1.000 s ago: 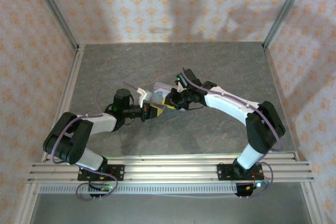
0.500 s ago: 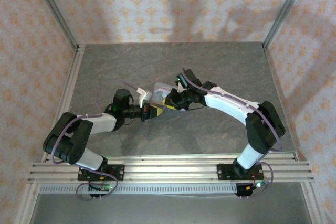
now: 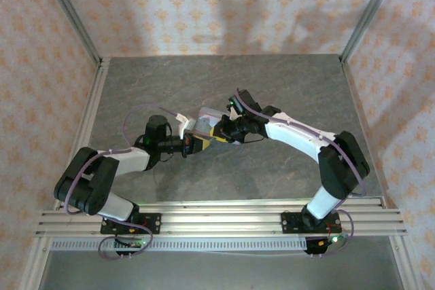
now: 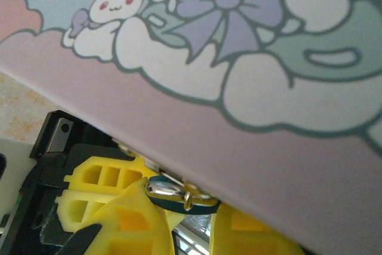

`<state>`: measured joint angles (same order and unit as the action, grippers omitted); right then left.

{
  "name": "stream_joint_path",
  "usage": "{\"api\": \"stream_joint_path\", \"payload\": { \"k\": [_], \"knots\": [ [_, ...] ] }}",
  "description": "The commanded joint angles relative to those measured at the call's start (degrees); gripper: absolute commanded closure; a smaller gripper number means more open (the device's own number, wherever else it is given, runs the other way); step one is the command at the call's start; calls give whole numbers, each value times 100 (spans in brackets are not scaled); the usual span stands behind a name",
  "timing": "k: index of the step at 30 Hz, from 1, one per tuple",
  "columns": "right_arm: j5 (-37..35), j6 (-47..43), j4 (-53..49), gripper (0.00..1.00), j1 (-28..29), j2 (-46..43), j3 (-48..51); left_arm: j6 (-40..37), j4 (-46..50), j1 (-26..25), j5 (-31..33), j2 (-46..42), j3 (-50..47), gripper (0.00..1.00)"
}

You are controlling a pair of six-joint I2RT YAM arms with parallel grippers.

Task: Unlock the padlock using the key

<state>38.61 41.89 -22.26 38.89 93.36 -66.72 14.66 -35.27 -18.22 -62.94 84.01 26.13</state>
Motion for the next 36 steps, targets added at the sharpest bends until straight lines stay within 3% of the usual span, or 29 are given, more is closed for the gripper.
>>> {"api": "stream_joint_path", "payload": {
  "k": [1,36],
  "knots": [
    [119,34,311,100,-5,-267,16,-87,-115,46,-20,-91,-56,100],
    [548,172,465,100,-5,-233,149,2,-445,53,170,-207,-125,100]
  ]
}}
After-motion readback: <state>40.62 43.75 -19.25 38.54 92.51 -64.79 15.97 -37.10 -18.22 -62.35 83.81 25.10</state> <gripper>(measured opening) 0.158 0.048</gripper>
